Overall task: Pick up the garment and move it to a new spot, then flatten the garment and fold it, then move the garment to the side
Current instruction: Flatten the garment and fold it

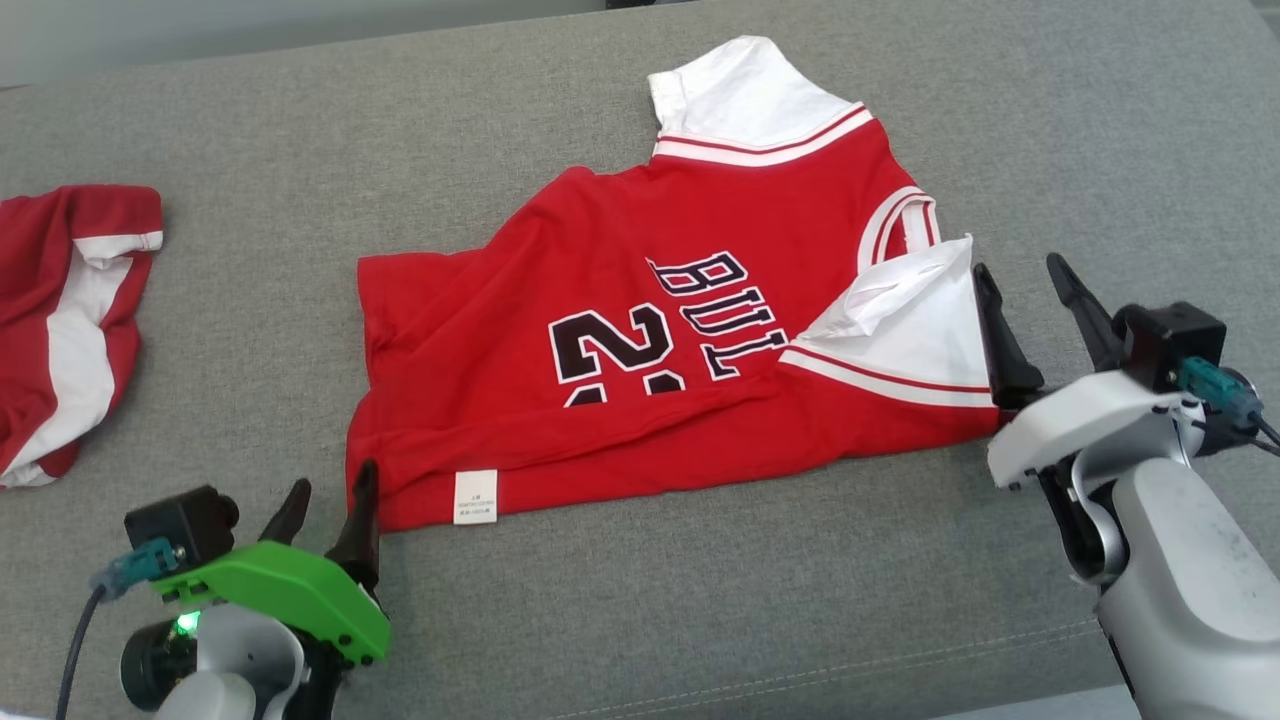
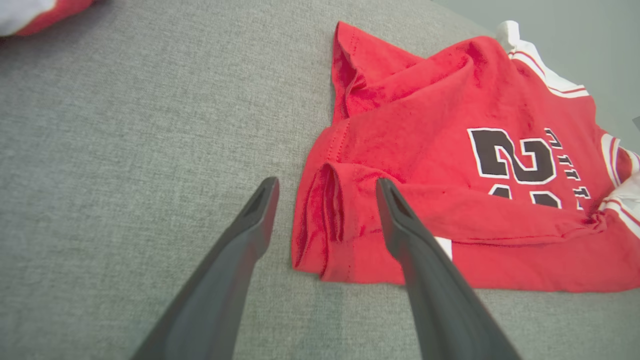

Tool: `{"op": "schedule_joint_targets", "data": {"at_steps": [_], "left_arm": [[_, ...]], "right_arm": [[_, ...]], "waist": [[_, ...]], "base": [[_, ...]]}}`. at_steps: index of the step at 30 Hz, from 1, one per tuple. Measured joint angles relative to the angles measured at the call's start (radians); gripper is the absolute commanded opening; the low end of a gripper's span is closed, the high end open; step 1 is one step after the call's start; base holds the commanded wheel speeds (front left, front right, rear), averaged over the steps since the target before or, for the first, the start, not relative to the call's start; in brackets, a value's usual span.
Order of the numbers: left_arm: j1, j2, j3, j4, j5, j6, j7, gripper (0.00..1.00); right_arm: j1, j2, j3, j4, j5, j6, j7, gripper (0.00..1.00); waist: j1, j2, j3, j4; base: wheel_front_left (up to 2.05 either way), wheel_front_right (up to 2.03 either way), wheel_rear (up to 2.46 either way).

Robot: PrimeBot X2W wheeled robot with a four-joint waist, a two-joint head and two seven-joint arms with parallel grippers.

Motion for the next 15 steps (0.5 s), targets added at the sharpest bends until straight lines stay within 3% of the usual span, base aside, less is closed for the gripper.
{"op": "schedule_joint_targets", "data": {"at_steps": [9,15], "left_arm": [[0.139,0.048,-0.032,-0.108,-0.007,0.007,0.050,1.00],[0.093,0.062,-0.034,-0.080,-0.018,-0.013,0.090,1.00]], "right_arm": [[0.216,-0.060,-0.015,-0.252,0.009,0.000,0.191,1.00],[0.233,-0.063,-0.049,-0.293,-0.021,0.000,0.318,1.00]], "waist": [[0.0000,0.0000,0.018,-0.010],[0.0000,0.0000,0.057,-0.012]], "base": [[0.00,0.00,0.00],[0.00,0.00,0.00]]}}
